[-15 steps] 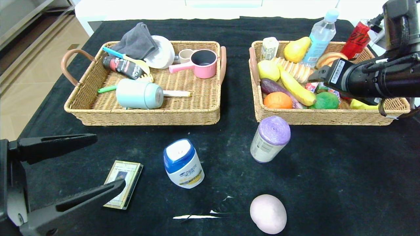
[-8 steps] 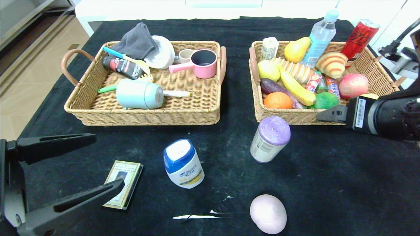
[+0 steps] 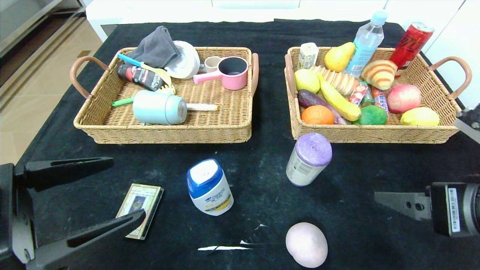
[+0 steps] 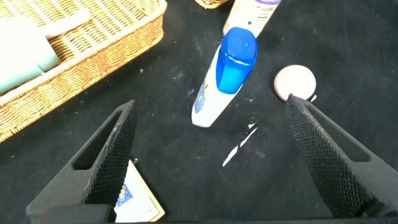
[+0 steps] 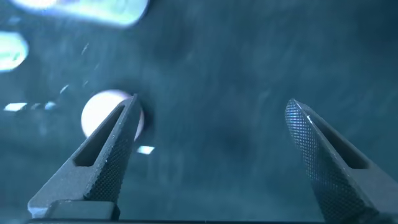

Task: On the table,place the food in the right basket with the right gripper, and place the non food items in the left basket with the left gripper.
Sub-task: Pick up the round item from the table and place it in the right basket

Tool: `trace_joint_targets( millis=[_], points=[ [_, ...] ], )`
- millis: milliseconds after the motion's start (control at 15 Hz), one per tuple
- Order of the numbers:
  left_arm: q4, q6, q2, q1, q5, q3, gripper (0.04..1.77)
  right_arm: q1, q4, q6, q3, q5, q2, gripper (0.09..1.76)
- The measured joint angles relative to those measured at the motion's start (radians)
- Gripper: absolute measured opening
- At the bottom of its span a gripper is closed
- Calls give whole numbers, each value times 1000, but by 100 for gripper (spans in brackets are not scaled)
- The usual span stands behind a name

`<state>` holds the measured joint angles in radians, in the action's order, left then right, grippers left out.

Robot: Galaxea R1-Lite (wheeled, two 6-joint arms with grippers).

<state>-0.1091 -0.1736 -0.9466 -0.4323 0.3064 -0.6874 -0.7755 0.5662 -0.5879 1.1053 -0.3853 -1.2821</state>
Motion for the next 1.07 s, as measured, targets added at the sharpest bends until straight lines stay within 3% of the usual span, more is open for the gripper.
trace_joint_targets(
  millis=[267,467,733,1067],
  points=[
    [-2,0,-6,0,0,0,172,-73,-3,-108,-18,-10,-39,170],
    [-4,0,-3,0,0,0,172,-145,-14,-163,-12,-126,-118,170],
    [-6,0,-1,0,0,-1,172,-216,-21,-173,-9,-139,-176,170],
    [-6,0,0,0,0,-1,172,-251,-136,-201,-2,-199,-216,170]
  ],
)
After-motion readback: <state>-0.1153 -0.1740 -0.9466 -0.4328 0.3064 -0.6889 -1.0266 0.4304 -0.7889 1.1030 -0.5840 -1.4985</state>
